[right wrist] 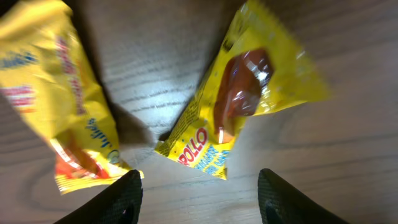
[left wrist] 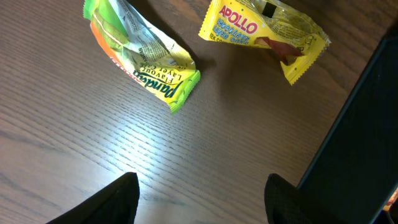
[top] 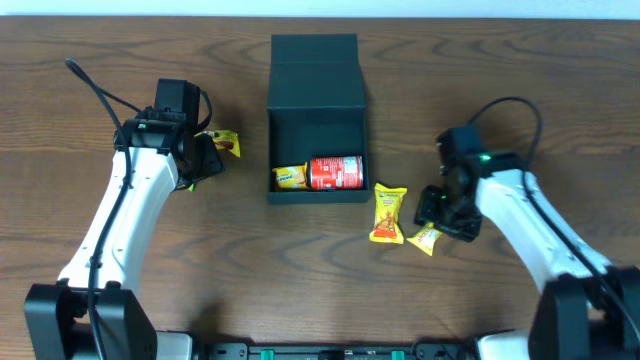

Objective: Pack container
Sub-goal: 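Grasp the yellow Apollo chocolate packet with the right gripper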

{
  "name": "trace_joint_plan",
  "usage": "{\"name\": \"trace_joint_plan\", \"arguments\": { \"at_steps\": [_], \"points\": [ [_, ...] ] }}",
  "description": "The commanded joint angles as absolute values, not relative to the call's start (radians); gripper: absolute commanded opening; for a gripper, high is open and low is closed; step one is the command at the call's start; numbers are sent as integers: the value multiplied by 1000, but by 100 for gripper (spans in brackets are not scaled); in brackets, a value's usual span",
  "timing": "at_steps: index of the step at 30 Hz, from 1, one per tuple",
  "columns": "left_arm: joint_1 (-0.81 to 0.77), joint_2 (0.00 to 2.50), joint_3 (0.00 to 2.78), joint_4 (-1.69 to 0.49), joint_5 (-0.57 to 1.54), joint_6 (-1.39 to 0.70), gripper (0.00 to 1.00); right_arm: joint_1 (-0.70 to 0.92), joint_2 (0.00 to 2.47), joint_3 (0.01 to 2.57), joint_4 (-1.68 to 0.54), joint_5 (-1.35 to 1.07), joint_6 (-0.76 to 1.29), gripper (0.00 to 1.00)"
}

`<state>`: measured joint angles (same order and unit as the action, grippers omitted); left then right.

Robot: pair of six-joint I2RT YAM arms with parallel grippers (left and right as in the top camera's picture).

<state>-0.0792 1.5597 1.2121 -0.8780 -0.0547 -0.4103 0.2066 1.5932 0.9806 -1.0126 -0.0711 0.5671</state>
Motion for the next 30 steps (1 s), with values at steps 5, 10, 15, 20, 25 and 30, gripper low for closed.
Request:
{"name": "trace_joint_plan", "arguments": {
  "at_steps": [5,10,15,20,25,30],
  "points": [
    [-77,1552,1220,-886,-54,-395,66,222,1666,976,-1021,-28,725,56],
    [-77,1552,1220,-881,-54,-395,66,222,1701,973,-1000,-22,725,54],
    [-77,1552,1220,-881,-55,-389,66,222,1739,973,-979,-22,725,16],
    [-77,1552,1220,-880,-55,-389,67,220,1746,973,-956,-2,725,2],
    [-77,1573,1220,-862,-52,-405,67,200,1745,1000,-974,35,724,1],
    [-77,1632,1220,-805,-33,-382,67,186,1745,1127,-1044,138,663,2]
  ]
}}
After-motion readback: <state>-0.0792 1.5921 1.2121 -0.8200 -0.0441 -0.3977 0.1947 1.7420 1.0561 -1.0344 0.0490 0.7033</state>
